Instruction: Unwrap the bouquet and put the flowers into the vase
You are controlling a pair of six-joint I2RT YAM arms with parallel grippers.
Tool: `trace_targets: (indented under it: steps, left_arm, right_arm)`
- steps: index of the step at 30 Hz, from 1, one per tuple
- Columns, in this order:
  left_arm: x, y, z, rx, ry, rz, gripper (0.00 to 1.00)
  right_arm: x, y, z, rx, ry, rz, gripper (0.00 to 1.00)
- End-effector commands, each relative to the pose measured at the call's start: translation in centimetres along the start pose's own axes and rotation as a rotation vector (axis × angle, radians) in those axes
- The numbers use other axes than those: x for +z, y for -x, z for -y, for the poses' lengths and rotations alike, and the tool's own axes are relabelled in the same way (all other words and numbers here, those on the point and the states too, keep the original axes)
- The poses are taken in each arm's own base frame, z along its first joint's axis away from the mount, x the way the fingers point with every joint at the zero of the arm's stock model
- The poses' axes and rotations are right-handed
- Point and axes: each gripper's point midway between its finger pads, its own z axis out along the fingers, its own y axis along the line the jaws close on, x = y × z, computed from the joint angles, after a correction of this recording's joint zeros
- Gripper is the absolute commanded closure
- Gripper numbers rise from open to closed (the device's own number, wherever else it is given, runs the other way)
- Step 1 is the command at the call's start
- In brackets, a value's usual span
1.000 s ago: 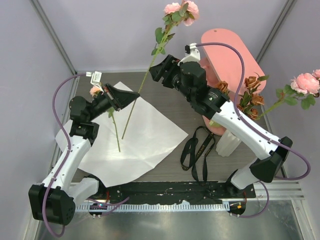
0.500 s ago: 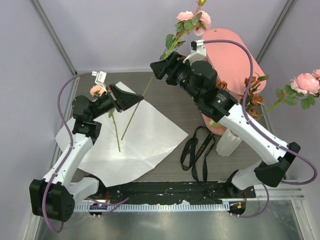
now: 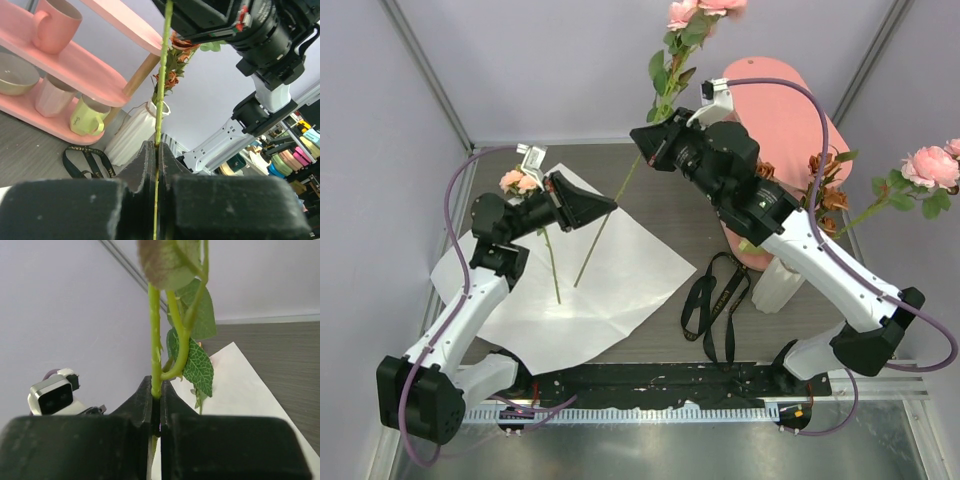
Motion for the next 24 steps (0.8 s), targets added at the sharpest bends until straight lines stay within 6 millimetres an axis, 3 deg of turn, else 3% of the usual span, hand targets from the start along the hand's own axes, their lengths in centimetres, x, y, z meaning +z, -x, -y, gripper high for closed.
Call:
trace_targets:
  steps: [1,3,4,7,14,17,20,24]
  left_arm:
    - [0.2,0.6,0.8,0.038,0.001,-0.015,0.83]
    - [0.2,0.5,0.5,0.039,0.008,-0.030,0.63]
    - [0.2,0.4,0.5,0.037,0.009,-0.033,0.47]
    - [0.2,0.3,0.7,0.041,0.005,-0.036,0.32]
    - [0.1,0.1,0.3,0.047,0.018,-0.041,0.27]
    - [0.2,0.0,-0.1,0.039,0.025,-0.042,0.27]
    - [0.3,-0.1,-0.5,0.027,0.030,-0.048,0.26]
    - [0.3,-0.3,-0.9,0.026,0.035,-0.052,0.25]
  right_arm:
    - [-3.5,4.0,-2.8,-0.102,0.090,0.040,0.99]
    - [-4.6,4.4,-2.8,-0.154,0.088,0.012,0.99]
    - [-5.5,5.0,-2.8,-0.197,0.093,0.014,0.99]
    - [-8.0,6.0,-3.5,-0.266,0.130,-0.007,0.99]
    - [-15.6,8.1,-5.8,-0.440,0.302,-0.051,0.99]
    - [-18.3,9.0,-4.8,-0.467,0.266,-0.056,0.99]
    - [-20.4,10.4,-2.1,-0.502,0.132,-0.039,0.99]
    - [-24.6,13.6,1.7,-0.543,-0.061,0.046,0.99]
